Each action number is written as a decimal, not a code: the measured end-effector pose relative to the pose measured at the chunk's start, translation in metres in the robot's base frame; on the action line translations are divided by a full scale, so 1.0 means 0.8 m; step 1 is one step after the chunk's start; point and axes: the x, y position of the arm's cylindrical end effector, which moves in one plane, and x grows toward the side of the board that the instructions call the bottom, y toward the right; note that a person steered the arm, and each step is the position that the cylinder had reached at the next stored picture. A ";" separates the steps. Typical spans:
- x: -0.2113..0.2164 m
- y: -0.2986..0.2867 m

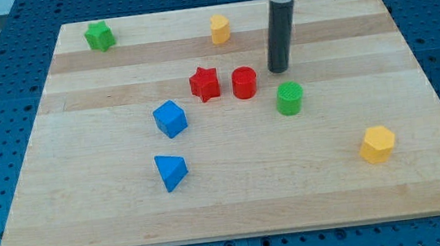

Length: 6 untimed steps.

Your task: Push the red star to the top right of the cube

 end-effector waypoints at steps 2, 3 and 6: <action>-0.005 -0.021; -0.006 -0.101; 0.048 -0.008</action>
